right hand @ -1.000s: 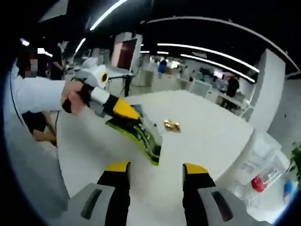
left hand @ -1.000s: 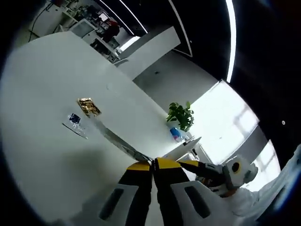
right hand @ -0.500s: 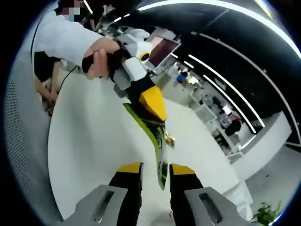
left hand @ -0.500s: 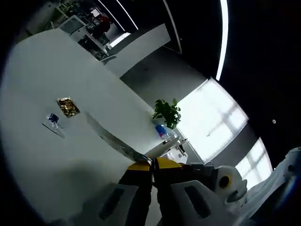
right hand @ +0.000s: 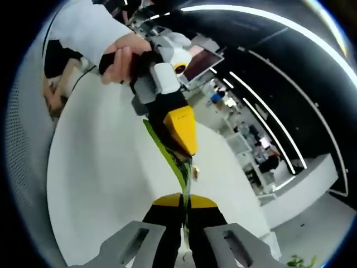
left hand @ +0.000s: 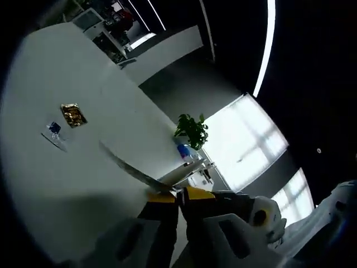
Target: Arrange the skincare products in the storage area until every visible bottle or jar stands upright without overlapping.
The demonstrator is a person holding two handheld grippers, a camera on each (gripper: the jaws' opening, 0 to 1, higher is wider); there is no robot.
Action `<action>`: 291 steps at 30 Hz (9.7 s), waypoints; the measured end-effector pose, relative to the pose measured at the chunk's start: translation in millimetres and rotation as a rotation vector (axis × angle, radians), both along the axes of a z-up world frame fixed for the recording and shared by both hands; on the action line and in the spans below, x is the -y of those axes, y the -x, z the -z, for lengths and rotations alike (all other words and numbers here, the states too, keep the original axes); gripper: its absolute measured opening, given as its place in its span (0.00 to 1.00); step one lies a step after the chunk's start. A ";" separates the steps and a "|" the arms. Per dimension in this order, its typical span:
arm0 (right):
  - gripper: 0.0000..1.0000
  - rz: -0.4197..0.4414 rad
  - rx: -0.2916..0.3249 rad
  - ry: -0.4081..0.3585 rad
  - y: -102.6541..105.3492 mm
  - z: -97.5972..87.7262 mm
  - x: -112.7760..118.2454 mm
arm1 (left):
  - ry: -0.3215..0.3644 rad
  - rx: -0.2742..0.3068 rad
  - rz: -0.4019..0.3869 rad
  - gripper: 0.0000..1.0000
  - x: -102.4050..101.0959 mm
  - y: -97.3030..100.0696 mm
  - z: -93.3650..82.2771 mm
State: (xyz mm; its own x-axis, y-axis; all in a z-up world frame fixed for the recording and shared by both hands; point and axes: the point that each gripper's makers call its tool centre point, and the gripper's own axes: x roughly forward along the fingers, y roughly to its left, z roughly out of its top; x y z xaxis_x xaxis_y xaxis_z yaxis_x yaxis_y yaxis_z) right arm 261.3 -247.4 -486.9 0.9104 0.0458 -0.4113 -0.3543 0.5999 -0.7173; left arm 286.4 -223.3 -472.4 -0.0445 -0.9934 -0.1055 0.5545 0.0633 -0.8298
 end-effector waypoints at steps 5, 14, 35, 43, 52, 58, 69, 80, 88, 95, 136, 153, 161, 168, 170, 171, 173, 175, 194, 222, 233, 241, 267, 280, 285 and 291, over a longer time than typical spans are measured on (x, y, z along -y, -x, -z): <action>0.00 -0.014 0.017 0.023 1.1 -5.8 2.1 | -0.031 -0.008 -0.029 0.09 0.1 -8.4 10.7; 0.00 -0.078 0.057 0.065 1.2 -12.6 -8.6 | -0.048 -0.147 -0.044 0.19 5.9 -22.9 26.2; 0.00 -0.290 0.076 0.113 12.9 -26.8 -26.9 | -0.080 -0.377 0.040 0.35 12.7 -24.4 51.2; 0.00 -0.337 0.112 0.108 21.3 -37.7 -32.7 | -0.061 -0.419 0.059 0.31 18.6 -20.6 50.0; 0.00 -0.342 0.113 0.086 22.9 -35.4 -33.4 | -0.055 -0.418 0.082 0.13 21.1 -13.6 46.8; 0.00 -0.331 0.093 0.069 22.3 -29.1 -33.5 | -0.038 -0.352 0.042 0.03 21.1 -22.3 41.2; 0.00 -0.280 0.050 -0.011 21.9 -15.1 -29.3 | -0.007 -0.324 -0.041 0.00 18.6 -38.5 30.1; 0.13 -0.120 -0.046 -0.286 35.4 -0.3 -11.6 | 0.028 -0.271 -0.094 0.00 20.4 -46.6 11.8; 0.16 -0.062 -0.128 -0.409 49.8 15.8 -5.2 | 0.068 -0.270 -0.097 0.00 23.5 -47.3 1.4; 0.15 0.002 -0.161 -0.516 55.6 26.6 2.1 | 0.085 -0.262 -0.093 0.00 23.7 -46.2 -4.9; 0.04 0.135 -0.196 -1.491 53.5 -9.6 -12.2 | 0.295 -0.321 -0.006 0.00 33.2 -15.7 -50.1; 0.00 0.354 -0.301 -1.444 57.3 29.1 14.0 | 0.105 -0.199 -0.042 0.00 45.4 -15.1 4.9; 0.00 0.444 -0.357 -1.366 62.2 52.4 25.5 | -0.048 -0.045 -0.012 0.00 52.9 -12.4 42.0; 0.00 0.487 -0.400 -1.302 60.7 73.3 34.3 | -0.162 0.096 0.013 0.00 62.6 -13.7 61.2; 0.00 0.495 -0.405 -1.297 59.7 75.3 35.2 | -0.195 0.138 0.023 0.00 62.9 -15.7 66.4; 0.00 0.497 -0.407 -1.293 59.3 76.0 35.2 | -0.218 0.181 0.032 0.00 63.1 -17.3 70.4; 0.00 0.501 -0.414 -1.284 58.2 78.1 35.9 | -0.254 0.228 0.043 0.00 63.5 -18.4 77.1; 0.00 0.508 -0.420 -1.270 56.4 83.2 39.4 | -0.267 0.239 0.041 0.00 66.6 -18.9 80.7; 0.00 0.591 -0.443 -1.214 54.1 112.4 58.3 | -0.412 0.564 0.103 0.00 90.1 -25.9 116.9; 0.04 0.626 -0.465 -1.156 64.2 113.3 75.0 | -0.476 0.622 0.024 0.00 96.0 -37.6 136.0; 0.09 0.533 -0.470 -0.950 74.9 107.0 71.3 | -0.479 0.613 0.001 0.00 98.7 -40.6 136.9; 0.09 0.427 -0.407 -0.913 62.5 94.0 60.8 | -0.477 0.601 -0.014 0.00 98.9 -41.3 136.5; 0.44 0.405 -0.363 -0.644 37.6 128.5 56.6 | -0.455 0.567 -0.055 0.00 101.4 -38.0 137.7; 0.44 0.425 -0.382 -0.657 39.7 128.7 51.5 | -0.440 0.576 -0.028 0.00 102.3 -37.6 136.8; 0.44 0.436 -0.382 -0.668 39.3 129.5 51.3 | -0.427 0.615 -0.005 0.02 102.5 -36.2 133.8; 0.44 0.434 -0.384 -0.668 39.3 130.1 51.4 | -0.438 0.646 0.001 0.09 96.4 -41.7 133.2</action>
